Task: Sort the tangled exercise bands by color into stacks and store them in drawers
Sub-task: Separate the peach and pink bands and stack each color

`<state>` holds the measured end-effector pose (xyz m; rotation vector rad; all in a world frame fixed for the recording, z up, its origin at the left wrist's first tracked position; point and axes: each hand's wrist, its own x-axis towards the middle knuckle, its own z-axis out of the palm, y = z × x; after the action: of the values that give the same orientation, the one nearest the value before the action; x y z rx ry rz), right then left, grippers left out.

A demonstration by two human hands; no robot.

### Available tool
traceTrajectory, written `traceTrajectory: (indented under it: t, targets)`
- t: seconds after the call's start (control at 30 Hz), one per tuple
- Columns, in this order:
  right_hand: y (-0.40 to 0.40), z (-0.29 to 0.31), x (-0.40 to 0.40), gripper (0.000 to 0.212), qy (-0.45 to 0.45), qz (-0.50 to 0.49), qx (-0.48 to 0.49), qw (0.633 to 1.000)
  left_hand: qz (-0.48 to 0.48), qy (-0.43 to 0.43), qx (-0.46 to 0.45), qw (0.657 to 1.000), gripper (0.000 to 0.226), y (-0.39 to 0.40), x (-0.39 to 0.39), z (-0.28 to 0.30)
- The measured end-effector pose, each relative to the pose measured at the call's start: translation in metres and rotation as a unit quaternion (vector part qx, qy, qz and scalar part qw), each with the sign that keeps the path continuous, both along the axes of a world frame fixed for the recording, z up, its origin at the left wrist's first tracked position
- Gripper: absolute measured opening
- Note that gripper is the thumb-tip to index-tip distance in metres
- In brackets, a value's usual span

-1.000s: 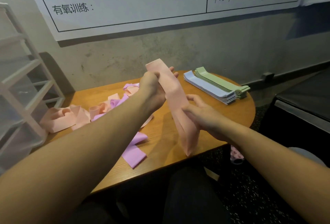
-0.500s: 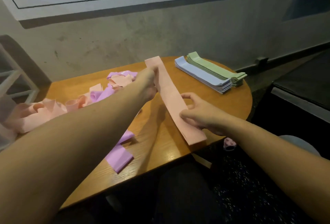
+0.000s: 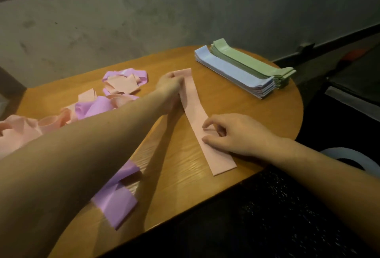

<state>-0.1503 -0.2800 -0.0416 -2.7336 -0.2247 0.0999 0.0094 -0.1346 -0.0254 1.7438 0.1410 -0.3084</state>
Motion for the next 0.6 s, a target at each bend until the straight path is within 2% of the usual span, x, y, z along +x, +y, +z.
traceTrajectory:
  t: [0.2,0.37,0.47,0.6]
  targets:
    - [-0.004,-0.014,0.014,0.034,-0.065,0.026,0.02,0.997,0.004,-0.019,0.023,1.0,0.027,0.0,0.029,-0.008]
    - [-0.003,-0.014,0.024,0.03,-0.073,0.023,0.048,0.996,-0.034,-0.091,0.08,0.992,0.036,0.004,0.042,-0.012]
    - [-0.001,-0.013,0.028,0.027,-0.069,0.022,0.067,0.995,-0.068,-0.146,0.134,0.978,0.034,0.013,0.04,-0.008]
    - [0.008,-0.014,0.034,0.025,-0.071,0.002,0.086,0.994,-0.133,-0.231,0.199,0.943,0.026,0.035,0.026,-0.004]
